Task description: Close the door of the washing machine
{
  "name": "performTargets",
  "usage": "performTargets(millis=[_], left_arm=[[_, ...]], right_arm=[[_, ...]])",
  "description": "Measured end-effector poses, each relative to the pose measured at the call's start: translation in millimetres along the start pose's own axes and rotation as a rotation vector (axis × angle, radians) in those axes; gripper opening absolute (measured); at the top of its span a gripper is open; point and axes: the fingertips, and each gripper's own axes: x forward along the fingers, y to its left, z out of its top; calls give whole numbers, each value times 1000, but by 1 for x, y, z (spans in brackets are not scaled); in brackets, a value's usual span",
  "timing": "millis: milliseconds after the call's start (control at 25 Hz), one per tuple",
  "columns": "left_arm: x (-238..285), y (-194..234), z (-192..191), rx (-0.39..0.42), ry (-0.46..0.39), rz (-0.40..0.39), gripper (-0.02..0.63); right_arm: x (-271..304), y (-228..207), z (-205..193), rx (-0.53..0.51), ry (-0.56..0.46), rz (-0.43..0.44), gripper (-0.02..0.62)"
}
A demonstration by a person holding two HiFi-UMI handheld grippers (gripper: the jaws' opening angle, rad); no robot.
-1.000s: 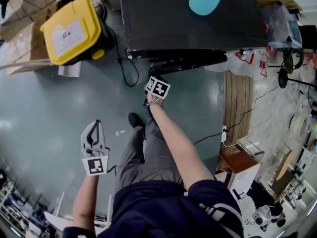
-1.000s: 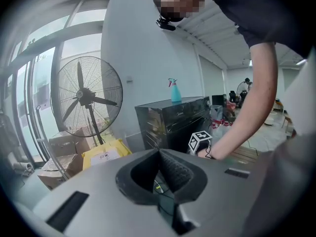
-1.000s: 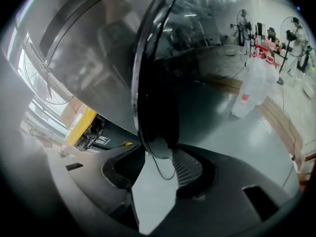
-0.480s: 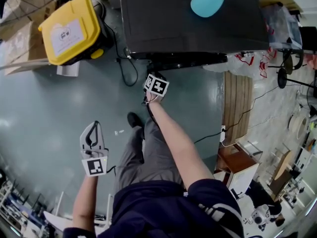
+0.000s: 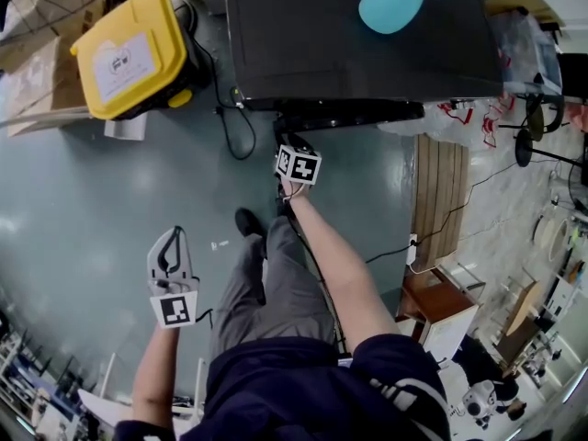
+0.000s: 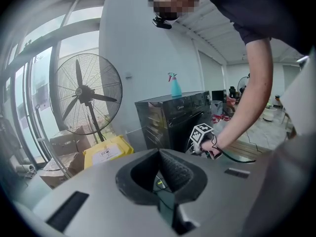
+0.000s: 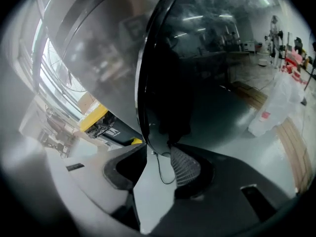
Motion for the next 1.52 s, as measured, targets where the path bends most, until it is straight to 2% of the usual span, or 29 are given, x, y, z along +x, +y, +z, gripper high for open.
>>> performTargets(millis=[160, 240, 320, 480, 800, 1520], left_arm=[[0, -3, -2, -2, 3, -3, 25], [2, -4, -1, -2, 1, -5, 25], [5, -4, -2, -3, 2, -5, 25], [8, -6, -3, 0, 10, -10, 25], [10, 0, -4, 9, 15, -5, 25], [24, 0, -9, -9, 19, -12, 25]], right_arm=[[-1, -2, -7, -99, 29, 45, 133], [-3, -6, -6, -209, 47, 50, 31], [-3, -7, -5, -305, 68, 74, 21], [-2, 0, -5, -382, 73, 99, 20], [5, 1, 0, -311, 64, 67, 20], [16, 2, -3, -303, 159, 63, 20]])
